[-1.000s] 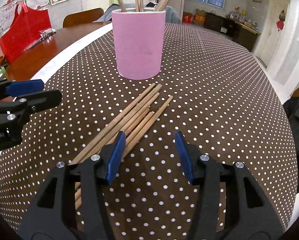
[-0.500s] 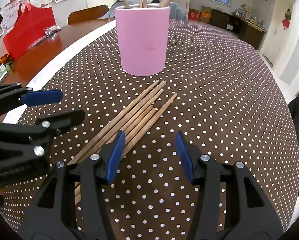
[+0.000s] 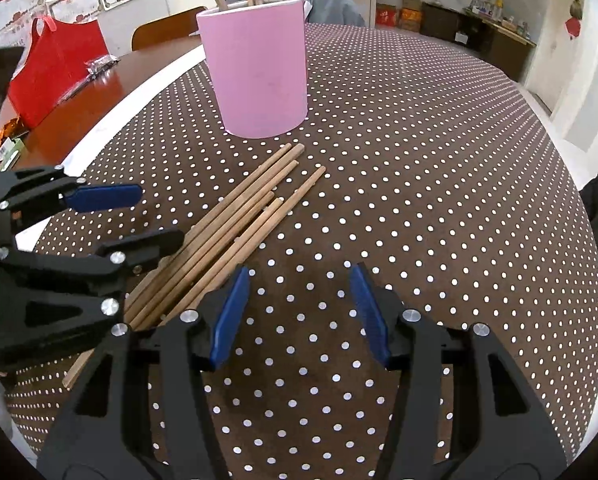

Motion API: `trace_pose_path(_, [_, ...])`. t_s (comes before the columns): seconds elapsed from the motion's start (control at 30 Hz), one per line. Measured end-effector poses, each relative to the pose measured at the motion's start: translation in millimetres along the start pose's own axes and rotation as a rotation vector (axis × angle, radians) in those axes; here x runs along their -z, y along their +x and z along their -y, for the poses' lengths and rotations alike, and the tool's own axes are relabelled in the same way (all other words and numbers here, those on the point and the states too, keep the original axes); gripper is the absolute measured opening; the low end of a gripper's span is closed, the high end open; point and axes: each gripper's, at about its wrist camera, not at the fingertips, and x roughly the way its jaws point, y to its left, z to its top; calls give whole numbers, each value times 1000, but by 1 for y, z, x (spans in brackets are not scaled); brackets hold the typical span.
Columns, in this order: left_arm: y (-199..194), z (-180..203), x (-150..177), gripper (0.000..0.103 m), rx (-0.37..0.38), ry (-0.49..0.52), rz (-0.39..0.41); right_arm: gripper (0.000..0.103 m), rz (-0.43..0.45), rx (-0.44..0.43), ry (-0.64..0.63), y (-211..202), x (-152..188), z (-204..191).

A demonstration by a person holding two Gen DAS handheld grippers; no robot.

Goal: Organize utensils
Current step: 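Lower the left tool onto a chopstick and close it, then grasp a chopstick with the right tool while the left tool holds its chopstick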

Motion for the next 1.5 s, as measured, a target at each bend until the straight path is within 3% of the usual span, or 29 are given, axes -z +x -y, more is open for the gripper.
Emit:
trace_pose_path(0.27, [4, 5, -9, 52, 4, 35, -36, 53, 7, -35, 29, -3, 1, 9])
trace_pose_path(0.33, [7, 8, -7, 52, 4, 76, -72, 53, 8, -48, 48, -5, 2, 12])
trace_pose_path(0.4, [7, 10, -6, 52, -4, 108, -53, 53, 14, -57, 71, -7, 0, 17])
trace_pose_path(0.57, [11, 5, -11, 52, 22, 68, -59, 53, 7, -72, 96, -4, -6, 16])
trace_pose_path(0.6, [12, 3, -11, 48, 28, 64, -56, 53, 4, -74, 91, -3, -6, 14])
trace_pose_path(0.67, [11, -2, -10, 28, 82, 51, -52, 53, -3, -77, 80, 0, -6, 8])
trace_pose_path(0.77, [8, -6, -4, 9, 70, 42, -48, 54, -1, -51, 60, 2, -7, 0])
trace_pose_path(1.1, [-1, -35, 17, 9, 60, -31, -41, 56, -10, 46, -37, 7, -14, -23])
trace_pose_path(1.37, [-2, -33, 20, 9, 53, -37, -36, 56, -45, 101, -98, 9, -17, -35])
trace_pose_path(1.5, [-2, -32, 21, 9, 62, -50, -35, 56, -60, 77, -90, 7, -12, -32])
